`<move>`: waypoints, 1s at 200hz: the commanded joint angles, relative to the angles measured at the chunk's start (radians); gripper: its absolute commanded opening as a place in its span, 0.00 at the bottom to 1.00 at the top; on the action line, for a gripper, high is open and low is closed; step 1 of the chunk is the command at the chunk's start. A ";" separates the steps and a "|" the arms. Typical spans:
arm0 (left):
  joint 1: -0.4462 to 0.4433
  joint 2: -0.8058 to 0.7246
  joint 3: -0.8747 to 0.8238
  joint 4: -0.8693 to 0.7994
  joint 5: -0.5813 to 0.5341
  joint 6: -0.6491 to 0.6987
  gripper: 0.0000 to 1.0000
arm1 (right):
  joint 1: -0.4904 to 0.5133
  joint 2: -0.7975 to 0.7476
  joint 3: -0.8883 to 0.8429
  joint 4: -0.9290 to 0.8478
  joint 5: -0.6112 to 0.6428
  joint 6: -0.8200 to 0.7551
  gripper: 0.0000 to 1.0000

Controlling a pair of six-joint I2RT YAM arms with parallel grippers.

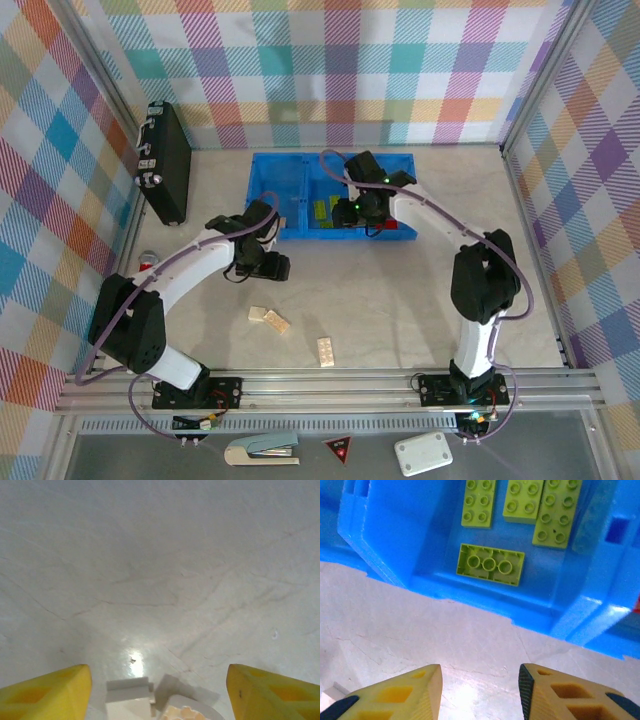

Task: Sort the legos into containers by color
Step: Pick up the lego from the middle-left of the table.

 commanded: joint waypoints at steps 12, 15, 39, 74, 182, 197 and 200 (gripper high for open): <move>-0.063 -0.028 -0.035 -0.023 0.037 -0.067 0.71 | -0.003 -0.110 -0.113 0.049 0.020 0.028 0.46; -0.065 -0.028 -0.041 -0.022 0.038 -0.071 0.71 | -0.003 -0.119 -0.123 0.052 0.020 0.029 0.46; -0.098 -0.030 -0.084 0.012 0.056 -0.086 0.71 | -0.008 -0.176 -0.179 0.054 0.030 0.037 0.46; -0.127 0.002 -0.118 0.052 0.076 -0.094 0.71 | -0.011 -0.236 -0.238 0.041 0.049 0.042 0.46; -0.190 0.082 -0.155 0.052 0.029 -0.113 0.75 | -0.012 -0.325 -0.337 0.040 0.067 0.074 0.46; -0.202 0.077 -0.162 0.039 0.017 -0.117 0.76 | -0.012 -0.327 -0.343 0.040 0.067 0.078 0.46; -0.205 0.077 -0.164 0.036 0.016 -0.117 0.76 | -0.011 -0.327 -0.343 0.040 0.067 0.078 0.46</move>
